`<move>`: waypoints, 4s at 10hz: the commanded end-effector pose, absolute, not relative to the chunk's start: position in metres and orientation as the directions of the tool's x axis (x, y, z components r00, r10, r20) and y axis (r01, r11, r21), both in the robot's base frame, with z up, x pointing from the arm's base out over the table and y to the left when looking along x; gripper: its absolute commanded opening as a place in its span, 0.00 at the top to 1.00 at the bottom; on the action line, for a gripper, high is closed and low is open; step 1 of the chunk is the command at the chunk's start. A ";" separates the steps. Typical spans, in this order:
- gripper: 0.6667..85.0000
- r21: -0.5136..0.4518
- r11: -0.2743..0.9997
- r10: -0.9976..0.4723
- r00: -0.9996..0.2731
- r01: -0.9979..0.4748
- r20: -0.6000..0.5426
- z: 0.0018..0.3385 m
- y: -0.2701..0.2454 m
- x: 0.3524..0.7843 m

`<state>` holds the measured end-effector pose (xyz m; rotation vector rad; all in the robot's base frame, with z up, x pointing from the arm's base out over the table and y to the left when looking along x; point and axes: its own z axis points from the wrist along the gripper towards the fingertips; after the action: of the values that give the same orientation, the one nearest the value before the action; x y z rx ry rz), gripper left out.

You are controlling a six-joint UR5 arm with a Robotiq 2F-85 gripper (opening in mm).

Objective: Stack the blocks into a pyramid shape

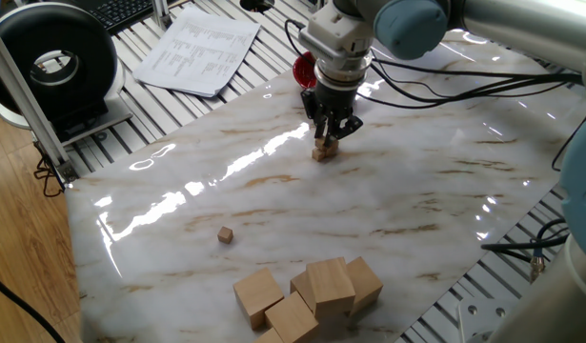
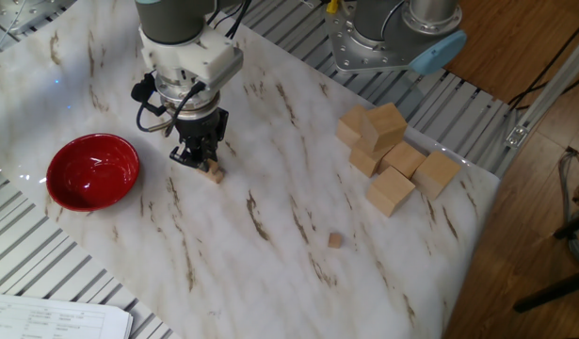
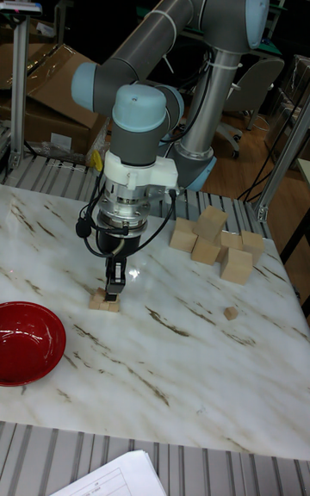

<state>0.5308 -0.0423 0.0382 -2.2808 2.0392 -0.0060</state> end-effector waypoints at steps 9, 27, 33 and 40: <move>0.87 -0.048 -0.097 -0.992 0.100 -0.994 -0.072 0.042 -0.039 0.527; 0.86 -0.055 -0.090 -0.993 0.094 -0.994 -0.069 0.031 -0.037 0.525; 0.85 -0.056 -0.089 -0.993 0.092 -0.994 -0.069 0.030 -0.037 0.525; 0.70 -0.056 -0.100 -0.991 0.105 -0.993 -0.085 0.032 -0.035 0.524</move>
<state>0.5237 -0.0374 0.0294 -2.2728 2.0467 0.0218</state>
